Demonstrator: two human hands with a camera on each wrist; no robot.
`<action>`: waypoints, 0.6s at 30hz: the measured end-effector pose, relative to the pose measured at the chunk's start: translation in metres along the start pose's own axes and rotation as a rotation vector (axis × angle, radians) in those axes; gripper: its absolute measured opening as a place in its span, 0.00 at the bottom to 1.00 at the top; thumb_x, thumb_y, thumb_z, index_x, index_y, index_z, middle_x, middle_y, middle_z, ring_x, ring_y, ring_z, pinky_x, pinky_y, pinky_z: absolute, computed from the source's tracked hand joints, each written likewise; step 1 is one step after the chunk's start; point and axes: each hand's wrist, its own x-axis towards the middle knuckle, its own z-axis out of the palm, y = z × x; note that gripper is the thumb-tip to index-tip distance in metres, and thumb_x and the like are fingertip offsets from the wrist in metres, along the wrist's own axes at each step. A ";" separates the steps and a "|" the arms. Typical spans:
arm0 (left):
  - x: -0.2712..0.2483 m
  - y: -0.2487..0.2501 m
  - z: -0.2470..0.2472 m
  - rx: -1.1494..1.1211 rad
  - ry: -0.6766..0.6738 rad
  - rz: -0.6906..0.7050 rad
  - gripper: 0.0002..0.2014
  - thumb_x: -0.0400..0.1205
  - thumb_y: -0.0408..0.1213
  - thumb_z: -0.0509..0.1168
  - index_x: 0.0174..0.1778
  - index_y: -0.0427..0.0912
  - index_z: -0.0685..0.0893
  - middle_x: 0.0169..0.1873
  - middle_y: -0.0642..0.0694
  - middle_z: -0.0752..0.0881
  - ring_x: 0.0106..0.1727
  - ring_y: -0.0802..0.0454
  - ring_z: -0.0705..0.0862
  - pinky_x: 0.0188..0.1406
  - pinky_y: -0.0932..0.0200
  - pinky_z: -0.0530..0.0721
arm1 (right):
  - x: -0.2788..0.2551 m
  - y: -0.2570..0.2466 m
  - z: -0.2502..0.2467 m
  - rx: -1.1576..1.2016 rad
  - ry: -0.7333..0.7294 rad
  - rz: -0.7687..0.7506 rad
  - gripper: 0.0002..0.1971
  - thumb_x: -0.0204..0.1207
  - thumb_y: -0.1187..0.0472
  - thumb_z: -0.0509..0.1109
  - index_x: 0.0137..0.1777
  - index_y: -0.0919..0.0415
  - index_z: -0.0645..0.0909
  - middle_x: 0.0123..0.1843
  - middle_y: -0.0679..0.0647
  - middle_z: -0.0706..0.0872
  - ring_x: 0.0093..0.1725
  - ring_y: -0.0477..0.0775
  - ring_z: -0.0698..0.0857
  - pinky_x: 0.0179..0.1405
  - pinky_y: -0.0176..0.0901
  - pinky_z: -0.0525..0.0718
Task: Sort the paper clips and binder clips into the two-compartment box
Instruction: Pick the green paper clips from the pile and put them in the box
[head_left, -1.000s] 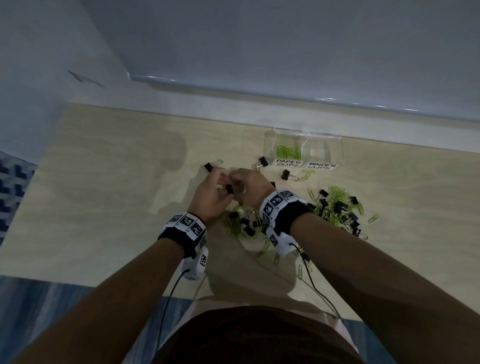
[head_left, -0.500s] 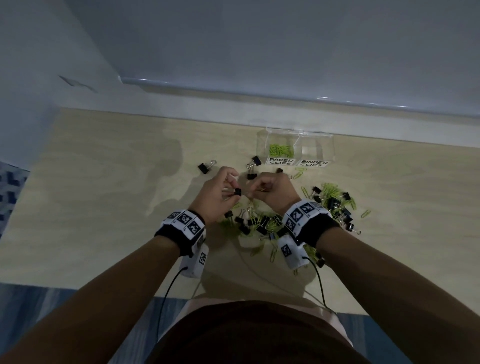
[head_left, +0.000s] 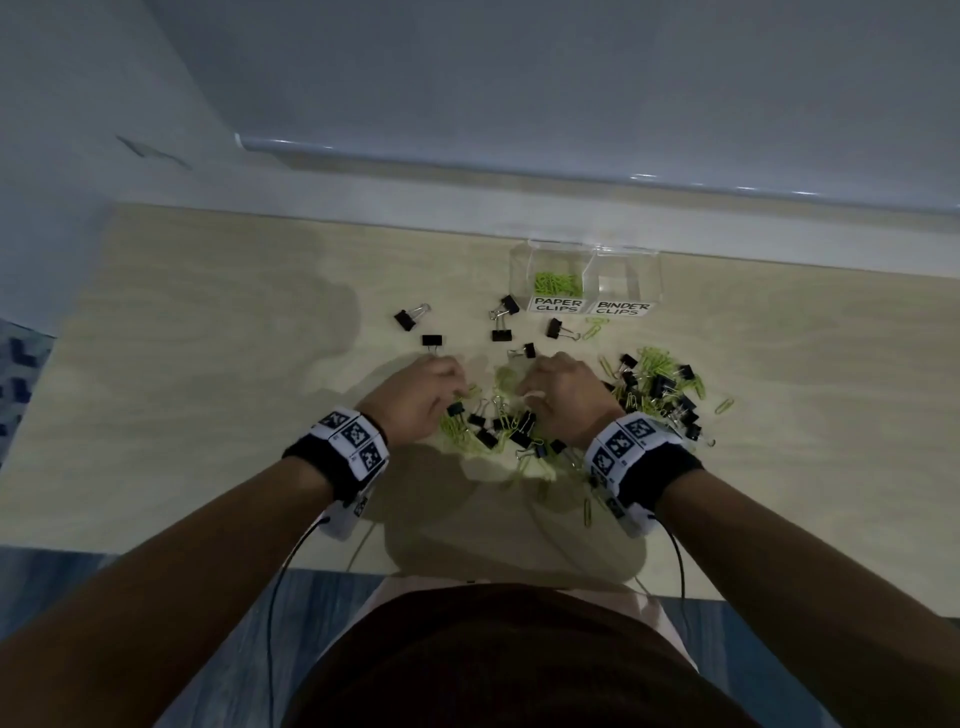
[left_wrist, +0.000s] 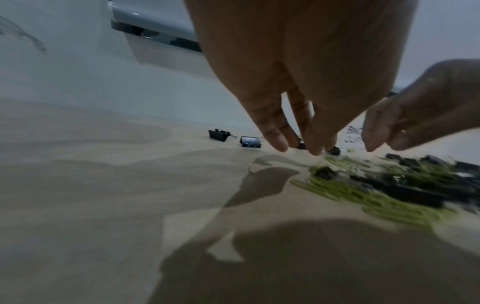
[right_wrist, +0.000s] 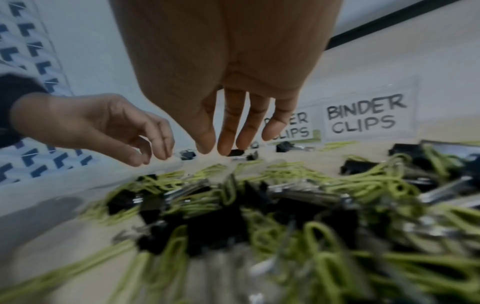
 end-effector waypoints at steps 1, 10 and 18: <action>-0.003 0.001 0.004 0.033 -0.059 0.007 0.16 0.77 0.23 0.62 0.58 0.41 0.85 0.57 0.47 0.81 0.59 0.48 0.75 0.62 0.56 0.75 | -0.001 -0.007 0.002 -0.011 -0.047 0.004 0.10 0.74 0.58 0.69 0.54 0.53 0.85 0.54 0.51 0.83 0.55 0.55 0.77 0.58 0.56 0.78; -0.003 0.002 0.010 0.142 -0.127 -0.007 0.13 0.79 0.30 0.65 0.59 0.39 0.83 0.54 0.44 0.79 0.55 0.47 0.76 0.57 0.52 0.78 | -0.007 -0.032 0.022 -0.045 -0.126 0.132 0.14 0.71 0.54 0.71 0.56 0.52 0.79 0.57 0.53 0.79 0.60 0.58 0.75 0.59 0.54 0.75; 0.016 -0.006 -0.009 -0.125 0.156 -0.237 0.04 0.76 0.31 0.70 0.45 0.40 0.83 0.45 0.44 0.83 0.43 0.49 0.83 0.49 0.49 0.84 | -0.025 -0.001 0.014 0.381 -0.010 0.280 0.04 0.69 0.60 0.78 0.42 0.55 0.85 0.42 0.45 0.86 0.42 0.44 0.83 0.45 0.35 0.80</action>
